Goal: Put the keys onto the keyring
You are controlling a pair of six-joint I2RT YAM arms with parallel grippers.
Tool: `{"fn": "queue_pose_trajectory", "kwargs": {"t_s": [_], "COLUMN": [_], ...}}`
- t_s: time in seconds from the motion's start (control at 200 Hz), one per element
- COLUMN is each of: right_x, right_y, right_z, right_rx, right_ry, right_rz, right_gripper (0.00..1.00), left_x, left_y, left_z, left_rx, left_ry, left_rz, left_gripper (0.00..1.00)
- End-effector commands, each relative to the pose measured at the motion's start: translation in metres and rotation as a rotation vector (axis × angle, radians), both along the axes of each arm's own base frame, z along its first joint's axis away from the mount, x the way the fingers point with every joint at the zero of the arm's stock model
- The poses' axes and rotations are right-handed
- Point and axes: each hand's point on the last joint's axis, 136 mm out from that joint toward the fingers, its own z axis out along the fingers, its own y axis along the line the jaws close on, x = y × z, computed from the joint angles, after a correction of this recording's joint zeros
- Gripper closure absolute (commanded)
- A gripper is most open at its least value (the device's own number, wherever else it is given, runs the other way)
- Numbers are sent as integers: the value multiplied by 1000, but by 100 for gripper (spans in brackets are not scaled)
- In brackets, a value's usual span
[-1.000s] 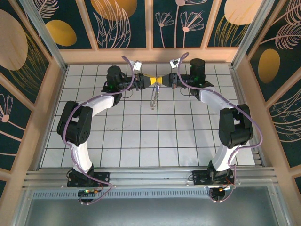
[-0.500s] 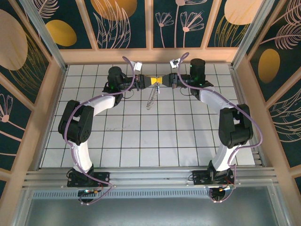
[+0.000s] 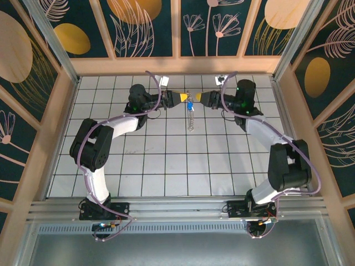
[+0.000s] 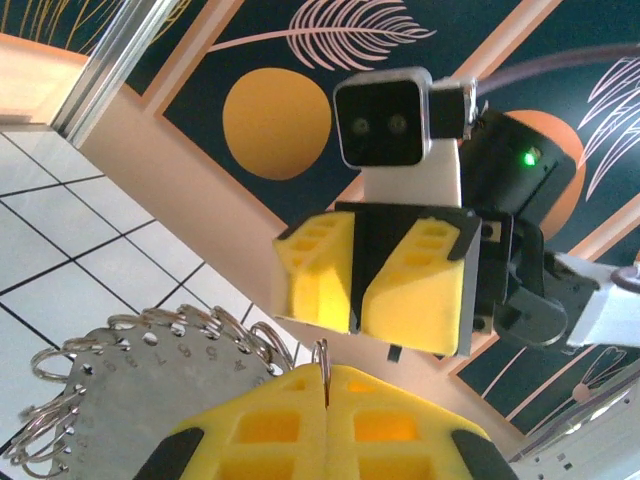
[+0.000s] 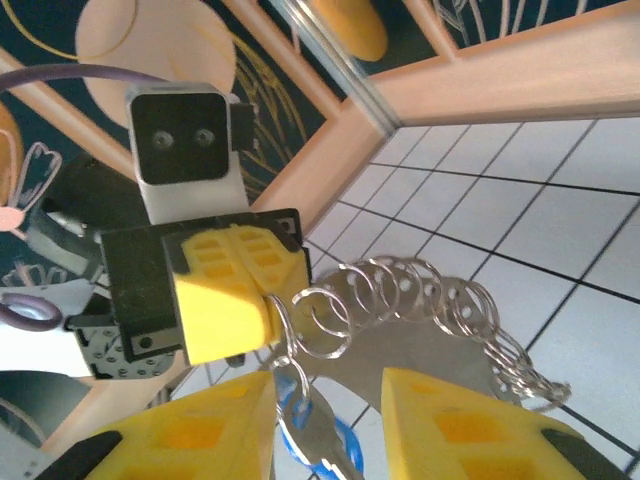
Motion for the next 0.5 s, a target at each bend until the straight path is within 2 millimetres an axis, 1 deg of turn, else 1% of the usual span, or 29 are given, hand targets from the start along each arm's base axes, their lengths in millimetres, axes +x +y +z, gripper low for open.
{"fn": "queue_pose_trajectory", "kwargs": {"t_s": [0.0, 0.055, 0.13, 0.27, 0.35, 0.496], "right_x": [2, -2, -10, -24, -31, -36], "right_y": [-7, -7, -3, 3, 8, 14], "right_z": [-6, -12, -15, -11, -6, 0], "right_rx": [-31, -32, -28, -33, -35, -35], "right_ry": [-69, -75, -90, -138, -166, -189], "right_rz": [-122, -134, -132, -128, -116, -99], "right_gripper": [64, 62, 60, 56, 55, 53], "left_x": [-13, -14, -15, -17, -18, -20], "left_y": [5, 5, 5, 5, 5, 4], "left_z": [42, 43, 45, 46, 46, 48], "left_rx": [-70, -72, -75, -76, -78, -79], "left_ry": [-107, -107, -107, -109, -110, -113], "left_rz": [8, 10, 12, 12, 11, 8], "left_gripper": [100, 100, 100, 100, 100, 100]}}
